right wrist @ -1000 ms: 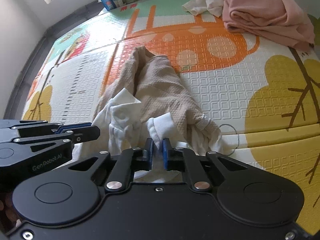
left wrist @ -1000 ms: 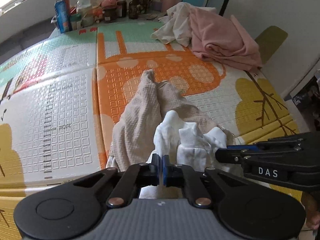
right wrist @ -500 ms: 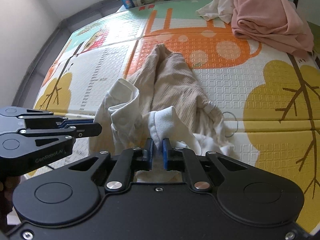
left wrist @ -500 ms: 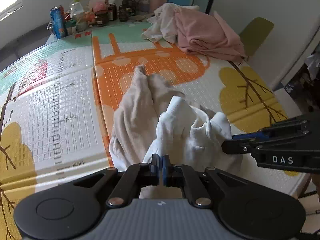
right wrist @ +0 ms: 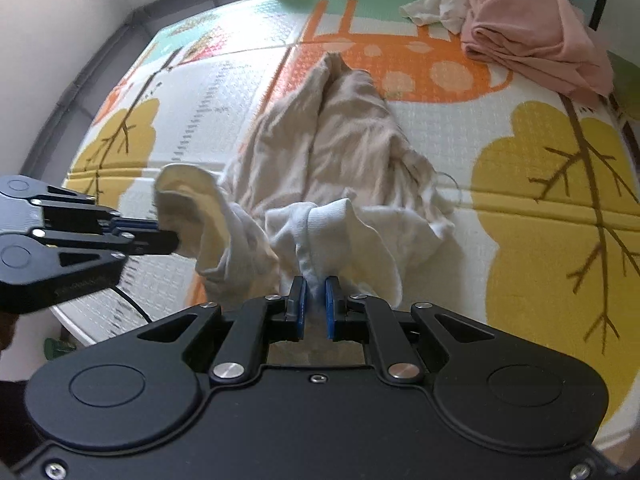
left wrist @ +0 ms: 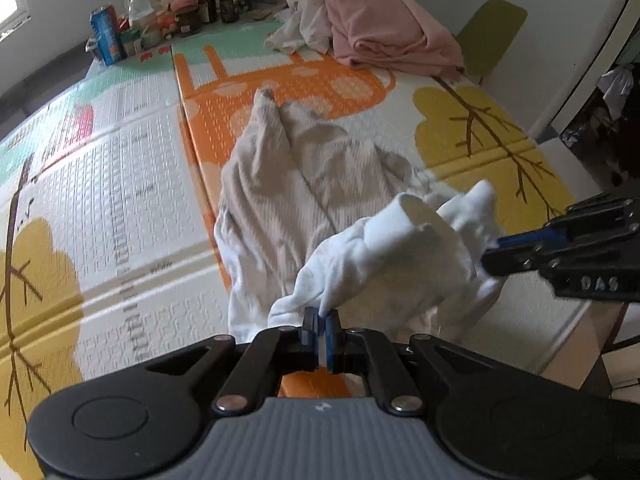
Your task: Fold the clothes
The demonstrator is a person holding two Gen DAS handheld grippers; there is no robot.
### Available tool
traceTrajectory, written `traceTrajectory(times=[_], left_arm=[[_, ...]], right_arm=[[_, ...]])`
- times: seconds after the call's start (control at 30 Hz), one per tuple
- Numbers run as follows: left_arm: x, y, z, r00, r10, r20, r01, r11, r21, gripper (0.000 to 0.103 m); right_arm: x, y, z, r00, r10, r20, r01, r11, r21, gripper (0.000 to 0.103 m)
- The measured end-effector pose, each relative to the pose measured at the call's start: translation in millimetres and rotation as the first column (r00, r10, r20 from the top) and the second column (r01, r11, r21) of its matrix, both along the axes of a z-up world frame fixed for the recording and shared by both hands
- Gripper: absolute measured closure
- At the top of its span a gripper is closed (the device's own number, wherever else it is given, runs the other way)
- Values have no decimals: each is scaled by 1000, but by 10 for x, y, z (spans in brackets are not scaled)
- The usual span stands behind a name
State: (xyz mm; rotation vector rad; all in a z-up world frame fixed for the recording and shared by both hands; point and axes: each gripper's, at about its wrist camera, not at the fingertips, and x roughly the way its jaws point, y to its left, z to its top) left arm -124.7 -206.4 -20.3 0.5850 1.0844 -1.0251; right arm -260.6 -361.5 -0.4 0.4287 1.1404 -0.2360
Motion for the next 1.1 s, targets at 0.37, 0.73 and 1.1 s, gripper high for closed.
traceTrajectory(times=[0.37,0.73,1.1], left_arm=[[-152,358,-142,1000,-3,-29,7,993,122,98],[-301,652,-186,998,29,-61,-17,981,196,93],[-427,783,-41,998,34,-59,-23,983,185,71]], right_arm=[[-480,11,-84,993,-45,-110,46,999,3,95],[-906,70,-148,979,-86,-186,94,995,35,93],[-1013,94,-100,982,-113,-148,118,993,23,86]])
